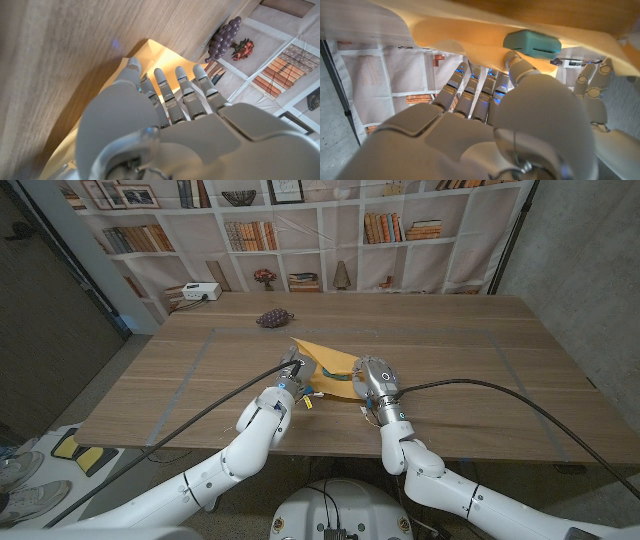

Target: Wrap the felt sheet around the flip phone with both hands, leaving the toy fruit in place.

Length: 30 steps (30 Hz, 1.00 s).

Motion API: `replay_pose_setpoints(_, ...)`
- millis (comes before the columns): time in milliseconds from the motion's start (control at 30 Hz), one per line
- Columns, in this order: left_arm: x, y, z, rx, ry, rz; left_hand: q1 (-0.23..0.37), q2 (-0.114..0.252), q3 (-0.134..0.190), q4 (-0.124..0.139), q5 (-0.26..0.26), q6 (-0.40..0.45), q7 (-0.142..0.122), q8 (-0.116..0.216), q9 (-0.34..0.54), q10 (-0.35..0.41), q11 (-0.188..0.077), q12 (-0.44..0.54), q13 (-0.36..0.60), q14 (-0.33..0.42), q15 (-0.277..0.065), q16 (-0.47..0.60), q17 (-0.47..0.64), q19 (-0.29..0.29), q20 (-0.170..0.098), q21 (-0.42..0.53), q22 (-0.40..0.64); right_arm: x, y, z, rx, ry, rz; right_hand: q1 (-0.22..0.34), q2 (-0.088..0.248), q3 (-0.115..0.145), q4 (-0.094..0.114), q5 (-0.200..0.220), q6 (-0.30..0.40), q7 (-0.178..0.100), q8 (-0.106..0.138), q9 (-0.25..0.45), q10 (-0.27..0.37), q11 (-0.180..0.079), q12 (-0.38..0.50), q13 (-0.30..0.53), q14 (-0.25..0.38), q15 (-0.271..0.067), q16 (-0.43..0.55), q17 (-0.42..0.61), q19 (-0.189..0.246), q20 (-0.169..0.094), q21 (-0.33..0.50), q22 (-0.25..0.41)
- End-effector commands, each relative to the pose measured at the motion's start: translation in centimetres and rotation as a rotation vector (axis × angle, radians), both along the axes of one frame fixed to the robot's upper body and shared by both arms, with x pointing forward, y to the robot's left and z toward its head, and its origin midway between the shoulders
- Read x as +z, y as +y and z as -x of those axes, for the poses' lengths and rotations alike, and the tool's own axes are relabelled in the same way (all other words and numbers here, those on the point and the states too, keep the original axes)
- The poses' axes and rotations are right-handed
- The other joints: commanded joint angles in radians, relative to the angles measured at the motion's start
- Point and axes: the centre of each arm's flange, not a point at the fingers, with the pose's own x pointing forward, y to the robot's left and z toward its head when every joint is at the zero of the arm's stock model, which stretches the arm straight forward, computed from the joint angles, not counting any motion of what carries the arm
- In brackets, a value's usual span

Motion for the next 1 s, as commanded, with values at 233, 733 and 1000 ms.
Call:
replay_pose_setpoints(233,1.8,-0.1,1.9,-0.070,-0.327,0.081,0.015,0.004,0.005,-0.003,0.000,0.036,0.003,0.006,0.006,0.030,-0.008,0.009,0.005,0.026,-0.162,0.006,0.002,0.021,-0.002,0.023,0.003,-0.6,-0.5,-0.8,-0.007,0.009,0.063,0.005,-0.007,0.007,-0.002,0.001,0.133,-0.051,-0.004,0.002,0.002,-0.017,-0.004,0.003,-0.009,-0.128,-0.003,0.008,-0.007,-0.002,-0.005,0.002)
replay_pose_setpoints(733,2.8,0.7,0.0,-0.044,-0.372,0.124,0.017,0.000,0.006,-0.001,0.000,0.046,0.001,0.008,0.007,0.046,-0.011,0.011,0.008,0.040,-0.164,0.005,0.003,0.027,-0.007,0.042,0.003,-0.7,-1.0,-1.1,0.033,-0.005,0.079,0.004,-0.014,-0.011,0.000,0.000,0.134,-0.086,-0.018,0.001,0.004,-0.032,-0.012,0.005,-0.012,-0.137,0.010,0.022,-0.003,-0.005,-0.011,0.002)
replay_pose_setpoints(1000,2.5,1.0,-2.8,-0.056,-0.316,0.137,0.019,-0.004,0.005,-0.002,-0.001,0.052,0.001,0.008,0.006,0.055,-0.013,0.013,0.009,0.046,-0.164,0.006,0.004,0.028,-0.009,0.049,0.002,-0.6,-1.2,-1.3,0.043,-0.008,0.081,0.002,-0.015,-0.010,0.001,0.003,0.133,-0.090,-0.023,0.001,0.006,-0.033,-0.014,0.005,-0.012,-0.140,0.008,0.022,0.000,-0.006,-0.012,0.002)
